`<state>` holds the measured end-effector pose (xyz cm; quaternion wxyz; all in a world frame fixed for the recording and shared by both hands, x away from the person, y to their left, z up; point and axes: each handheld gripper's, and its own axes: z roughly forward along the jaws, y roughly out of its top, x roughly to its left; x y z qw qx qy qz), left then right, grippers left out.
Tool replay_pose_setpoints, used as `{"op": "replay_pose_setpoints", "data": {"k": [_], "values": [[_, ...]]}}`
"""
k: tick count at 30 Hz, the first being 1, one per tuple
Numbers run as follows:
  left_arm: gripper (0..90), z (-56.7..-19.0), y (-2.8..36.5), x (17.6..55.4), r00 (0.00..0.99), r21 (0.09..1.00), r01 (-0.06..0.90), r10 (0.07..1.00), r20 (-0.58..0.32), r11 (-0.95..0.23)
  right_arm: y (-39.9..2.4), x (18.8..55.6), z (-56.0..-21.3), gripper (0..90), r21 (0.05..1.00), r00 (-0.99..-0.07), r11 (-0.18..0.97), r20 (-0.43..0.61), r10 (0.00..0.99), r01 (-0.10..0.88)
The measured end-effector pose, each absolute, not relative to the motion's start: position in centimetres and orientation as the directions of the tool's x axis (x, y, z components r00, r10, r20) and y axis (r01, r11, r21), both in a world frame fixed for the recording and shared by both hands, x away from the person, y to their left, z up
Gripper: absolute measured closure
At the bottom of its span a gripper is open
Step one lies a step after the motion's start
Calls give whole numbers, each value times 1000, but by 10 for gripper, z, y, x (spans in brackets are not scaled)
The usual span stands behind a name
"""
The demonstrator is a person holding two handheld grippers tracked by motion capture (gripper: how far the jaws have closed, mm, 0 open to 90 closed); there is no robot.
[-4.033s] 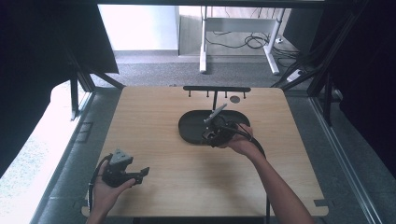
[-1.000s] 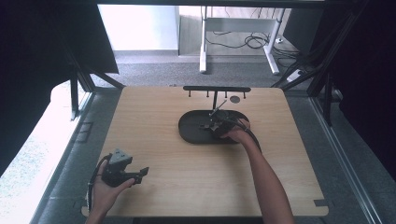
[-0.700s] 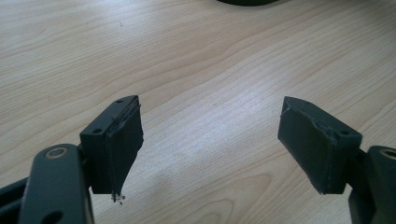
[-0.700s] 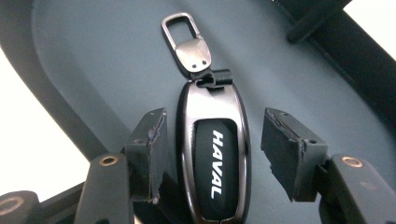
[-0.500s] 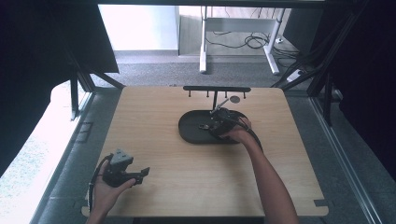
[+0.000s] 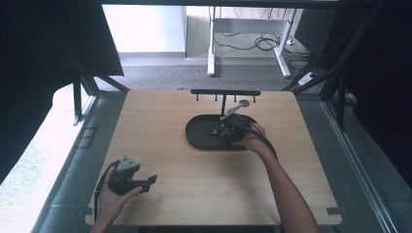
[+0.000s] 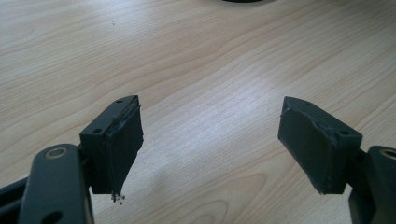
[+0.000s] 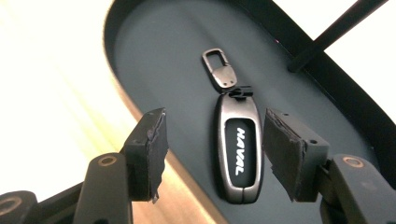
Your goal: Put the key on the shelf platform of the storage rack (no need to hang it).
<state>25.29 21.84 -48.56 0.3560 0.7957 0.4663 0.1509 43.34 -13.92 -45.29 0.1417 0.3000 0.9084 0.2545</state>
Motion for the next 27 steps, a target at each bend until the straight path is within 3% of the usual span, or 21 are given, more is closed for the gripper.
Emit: {"op": "replay_pose_setpoints", "data": {"k": [10, 27], "values": [[222, -487, 215, 253, 527, 705, 633, 845, -89, -320, -153, 405, -449, 410, 588, -789, 667, -77, 610, 458], [223, -488, 212, 253, 529, 701, 634, 844, -85, -327, -194, 347, -482, 413, 632, -768, 591, 9, 640, 500]]}}
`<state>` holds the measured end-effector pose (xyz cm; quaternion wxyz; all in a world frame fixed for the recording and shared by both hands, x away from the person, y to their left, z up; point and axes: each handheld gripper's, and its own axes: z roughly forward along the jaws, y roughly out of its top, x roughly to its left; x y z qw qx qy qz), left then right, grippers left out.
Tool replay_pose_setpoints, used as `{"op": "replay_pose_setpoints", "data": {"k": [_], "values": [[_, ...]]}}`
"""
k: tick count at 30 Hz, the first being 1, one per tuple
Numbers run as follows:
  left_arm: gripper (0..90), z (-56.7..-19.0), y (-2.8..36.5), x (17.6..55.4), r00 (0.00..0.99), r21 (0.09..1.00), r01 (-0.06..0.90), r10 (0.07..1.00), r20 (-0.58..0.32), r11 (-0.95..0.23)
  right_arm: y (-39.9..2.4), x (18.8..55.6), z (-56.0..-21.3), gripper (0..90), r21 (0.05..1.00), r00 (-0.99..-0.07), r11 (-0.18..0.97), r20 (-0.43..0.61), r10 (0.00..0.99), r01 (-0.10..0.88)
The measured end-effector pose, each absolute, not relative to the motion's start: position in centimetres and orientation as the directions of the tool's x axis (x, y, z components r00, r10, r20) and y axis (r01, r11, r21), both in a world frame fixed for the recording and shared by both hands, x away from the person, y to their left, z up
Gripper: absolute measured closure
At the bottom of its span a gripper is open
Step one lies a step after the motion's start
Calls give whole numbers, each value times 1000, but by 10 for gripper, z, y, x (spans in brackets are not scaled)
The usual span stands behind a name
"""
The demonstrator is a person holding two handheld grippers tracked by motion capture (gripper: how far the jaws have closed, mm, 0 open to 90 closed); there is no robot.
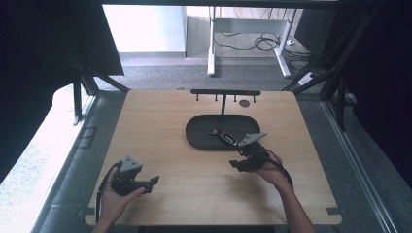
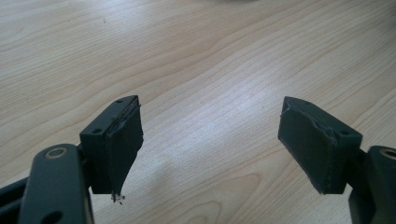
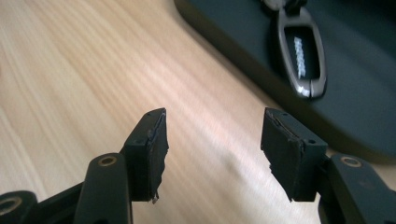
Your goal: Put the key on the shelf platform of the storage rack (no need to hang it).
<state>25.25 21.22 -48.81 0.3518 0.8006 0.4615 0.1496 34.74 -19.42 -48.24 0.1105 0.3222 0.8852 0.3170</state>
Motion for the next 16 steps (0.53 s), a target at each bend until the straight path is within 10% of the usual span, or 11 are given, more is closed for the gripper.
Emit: {"op": "replay_pose_setpoints", "data": {"k": [16], "values": [[223, -489, 210, 252, 532, 700, 635, 842, -88, -328, -219, 319, -494, 408, 682, -720, 511, 33, 693, 523]]}}
